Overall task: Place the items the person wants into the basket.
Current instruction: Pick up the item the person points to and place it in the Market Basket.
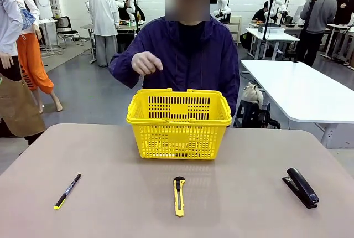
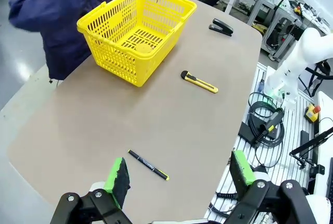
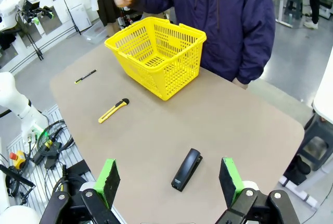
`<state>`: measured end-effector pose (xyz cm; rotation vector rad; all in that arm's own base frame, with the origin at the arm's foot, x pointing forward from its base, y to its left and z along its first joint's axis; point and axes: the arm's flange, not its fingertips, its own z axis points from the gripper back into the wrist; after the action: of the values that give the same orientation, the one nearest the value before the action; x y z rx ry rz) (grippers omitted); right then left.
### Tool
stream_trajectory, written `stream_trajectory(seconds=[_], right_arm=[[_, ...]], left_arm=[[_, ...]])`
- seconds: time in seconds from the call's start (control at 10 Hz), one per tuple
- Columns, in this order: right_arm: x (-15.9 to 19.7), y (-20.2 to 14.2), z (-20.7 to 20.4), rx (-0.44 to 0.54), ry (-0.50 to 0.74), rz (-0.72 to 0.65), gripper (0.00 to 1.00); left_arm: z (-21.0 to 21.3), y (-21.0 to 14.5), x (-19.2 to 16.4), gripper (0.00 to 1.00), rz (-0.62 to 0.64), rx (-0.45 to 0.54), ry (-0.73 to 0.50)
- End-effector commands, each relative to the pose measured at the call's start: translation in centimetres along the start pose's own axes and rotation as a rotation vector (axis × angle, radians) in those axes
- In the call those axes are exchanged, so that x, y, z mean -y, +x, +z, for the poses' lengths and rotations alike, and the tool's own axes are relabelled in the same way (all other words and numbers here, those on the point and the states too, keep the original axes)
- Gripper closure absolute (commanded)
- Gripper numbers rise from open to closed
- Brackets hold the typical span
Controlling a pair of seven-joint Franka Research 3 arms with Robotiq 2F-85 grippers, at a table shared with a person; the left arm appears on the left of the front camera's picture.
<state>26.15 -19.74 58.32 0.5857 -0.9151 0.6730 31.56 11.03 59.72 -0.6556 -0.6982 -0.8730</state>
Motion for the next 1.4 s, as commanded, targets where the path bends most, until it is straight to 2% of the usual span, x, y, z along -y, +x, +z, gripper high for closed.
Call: stream_trajectory(seconds=[0.0, 1.0, 1.1, 1.2, 1.3], right_arm=[[0.2, 0.1, -0.1, 0.027, 0.01, 0.012, 0.0], [0.2, 0.1, -0.1, 0.027, 0.01, 0.012, 0.0], [0.2, 0.1, -0.1, 0.027, 0.01, 0.012, 0.0], [0.2, 0.1, -0.1, 0.027, 0.01, 0.012, 0.0], [0.2, 0.1, -0.1, 0.027, 0.01, 0.012, 0.0]], left_arm=[[0.1, 0.0, -0.1, 0.0, -0.016, 0.013, -0.008], [-0.1, 0.0, 0.0, 0.0, 0.002, -0.002, 0.0], [-1.1, 2.5, 1.8, 0.0, -0.033, -0.086, 0.053], [-3.4, 4.6, 5.1, 0.0, -0.047, -0.137, 0.087], [-5.9, 8.1, 6.1, 0.0, -0.036, -0.218, 0.037]])
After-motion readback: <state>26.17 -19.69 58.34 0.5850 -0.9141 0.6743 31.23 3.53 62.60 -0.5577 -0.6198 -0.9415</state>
